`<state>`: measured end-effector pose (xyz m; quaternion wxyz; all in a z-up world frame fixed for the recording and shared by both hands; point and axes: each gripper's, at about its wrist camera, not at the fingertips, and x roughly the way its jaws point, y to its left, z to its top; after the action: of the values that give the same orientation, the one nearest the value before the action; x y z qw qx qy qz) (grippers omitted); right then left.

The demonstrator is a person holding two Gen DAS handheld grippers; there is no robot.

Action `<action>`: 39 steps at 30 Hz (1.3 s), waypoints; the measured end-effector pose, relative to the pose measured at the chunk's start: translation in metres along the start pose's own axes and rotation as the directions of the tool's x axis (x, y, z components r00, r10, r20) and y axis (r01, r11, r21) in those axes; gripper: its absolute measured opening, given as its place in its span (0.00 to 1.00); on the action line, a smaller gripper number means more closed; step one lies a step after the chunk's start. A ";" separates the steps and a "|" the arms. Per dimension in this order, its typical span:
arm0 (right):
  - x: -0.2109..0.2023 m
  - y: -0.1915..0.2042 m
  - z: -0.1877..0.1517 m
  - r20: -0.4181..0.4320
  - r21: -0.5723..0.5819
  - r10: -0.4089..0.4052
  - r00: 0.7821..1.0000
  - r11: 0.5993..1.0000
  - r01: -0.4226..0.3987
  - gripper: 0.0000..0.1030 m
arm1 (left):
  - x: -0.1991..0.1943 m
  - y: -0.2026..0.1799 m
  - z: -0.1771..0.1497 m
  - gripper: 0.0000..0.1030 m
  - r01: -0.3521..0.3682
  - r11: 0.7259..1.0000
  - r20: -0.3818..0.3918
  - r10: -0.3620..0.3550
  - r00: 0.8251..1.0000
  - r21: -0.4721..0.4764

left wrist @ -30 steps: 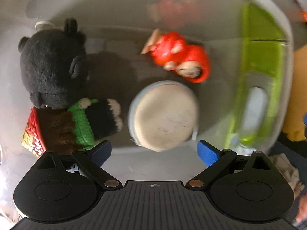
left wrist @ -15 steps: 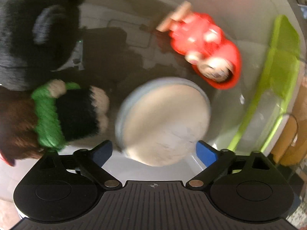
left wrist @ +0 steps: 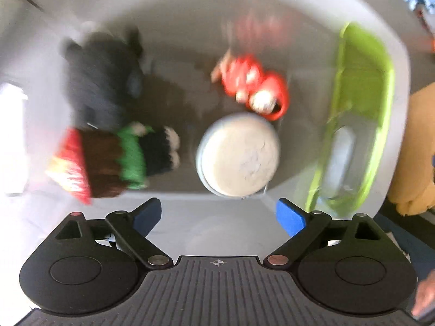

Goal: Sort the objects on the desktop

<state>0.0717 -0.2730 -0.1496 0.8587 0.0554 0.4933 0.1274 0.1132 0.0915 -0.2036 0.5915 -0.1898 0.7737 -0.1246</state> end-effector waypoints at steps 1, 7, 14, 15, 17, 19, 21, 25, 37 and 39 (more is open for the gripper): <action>-0.004 0.004 0.003 0.023 0.003 0.035 0.999 0.999 -0.035 0.74 | -0.016 0.001 0.001 0.94 -0.001 1.000 0.039 0.001 0.999 -0.003; 0.031 0.059 0.009 -0.164 -0.135 0.206 0.965 0.964 -0.229 0.74 | -0.089 0.019 0.008 0.96 -0.061 0.997 0.223 0.068 0.972 -0.037; 0.135 0.147 -0.014 -0.399 -0.424 0.194 0.896 0.827 -0.368 0.72 | -0.118 0.063 -0.002 0.96 0.002 0.994 0.265 0.028 0.964 -0.112; 0.151 0.156 -0.017 -0.436 -0.428 0.191 0.879 0.815 -0.389 0.72 | -0.120 0.068 -0.007 0.96 0.014 0.993 0.266 0.019 0.964 -0.118; 0.176 0.166 -0.027 -0.494 -0.396 0.185 0.850 0.822 -0.409 0.68 | -0.119 0.079 -0.015 0.96 0.038 0.990 0.270 0.000 0.963 -0.138; 0.194 0.173 -0.039 -0.536 -0.383 0.173 0.826 0.822 -0.421 0.67 | -0.121 0.094 -0.020 0.96 0.058 0.985 0.277 -0.010 0.961 -0.163; 0.207 0.180 -0.051 -0.573 -0.377 0.169 0.802 0.815 -0.441 0.70 | -0.121 0.106 -0.024 0.96 0.067 0.981 0.282 -0.012 0.959 -0.183; 0.216 0.178 -0.059 -0.604 -0.302 0.211 0.768 0.832 -0.466 0.73 | -0.117 0.129 -0.026 0.96 0.093 0.969 0.277 -0.027 0.960 -0.228; 0.162 0.140 -0.049 -0.373 -0.111 0.261 0.891 0.940 -0.321 0.67 | -0.117 0.137 -0.019 0.96 0.055 0.974 0.275 0.007 0.961 -0.218; 0.168 0.142 -0.047 -0.366 -0.046 0.246 0.897 0.959 -0.281 0.67 | -0.118 0.131 -0.017 0.96 0.024 0.978 0.286 0.037 0.958 -0.208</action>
<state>0.0884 -0.0919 -0.2824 0.7313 0.0554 0.6219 0.2745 0.1047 0.2606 -0.1516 0.6750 -0.2646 0.6887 -0.0117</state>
